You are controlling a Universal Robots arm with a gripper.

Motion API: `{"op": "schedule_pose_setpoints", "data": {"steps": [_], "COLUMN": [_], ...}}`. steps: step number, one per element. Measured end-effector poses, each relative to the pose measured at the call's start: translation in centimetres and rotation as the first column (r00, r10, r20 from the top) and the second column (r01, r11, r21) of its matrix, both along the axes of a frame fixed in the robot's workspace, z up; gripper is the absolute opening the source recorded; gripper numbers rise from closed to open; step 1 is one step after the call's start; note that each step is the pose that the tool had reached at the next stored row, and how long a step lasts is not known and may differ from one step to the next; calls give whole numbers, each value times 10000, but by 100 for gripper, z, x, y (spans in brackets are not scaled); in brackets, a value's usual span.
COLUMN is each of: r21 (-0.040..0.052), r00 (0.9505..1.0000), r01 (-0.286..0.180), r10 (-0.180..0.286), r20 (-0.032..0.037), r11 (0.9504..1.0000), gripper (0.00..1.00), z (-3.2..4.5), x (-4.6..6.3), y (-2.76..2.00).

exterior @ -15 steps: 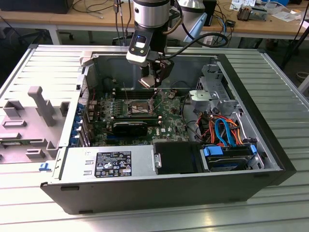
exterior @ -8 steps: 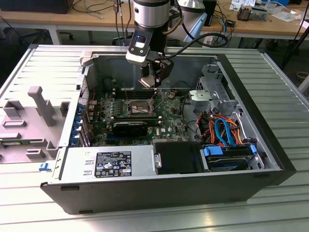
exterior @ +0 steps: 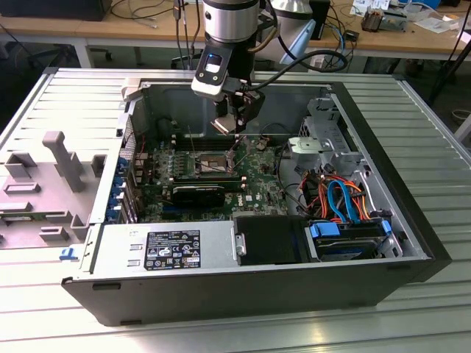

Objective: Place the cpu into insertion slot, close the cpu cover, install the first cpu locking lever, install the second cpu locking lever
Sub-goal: 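Place the cpu into insertion slot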

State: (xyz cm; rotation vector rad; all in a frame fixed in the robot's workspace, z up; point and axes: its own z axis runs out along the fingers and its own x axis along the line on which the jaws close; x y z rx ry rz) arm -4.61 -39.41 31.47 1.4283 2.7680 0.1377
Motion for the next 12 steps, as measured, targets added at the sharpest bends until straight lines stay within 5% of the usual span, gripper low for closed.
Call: {"op": "schedule_pose_setpoints", "data": {"steps": [12], "r21": [0], "r00": [9999], "r01": [130], "r10": [-130], "r20": [0], "r11": [9999], "gripper": [54], "z": [0], "x": [0], "y": [0]}}
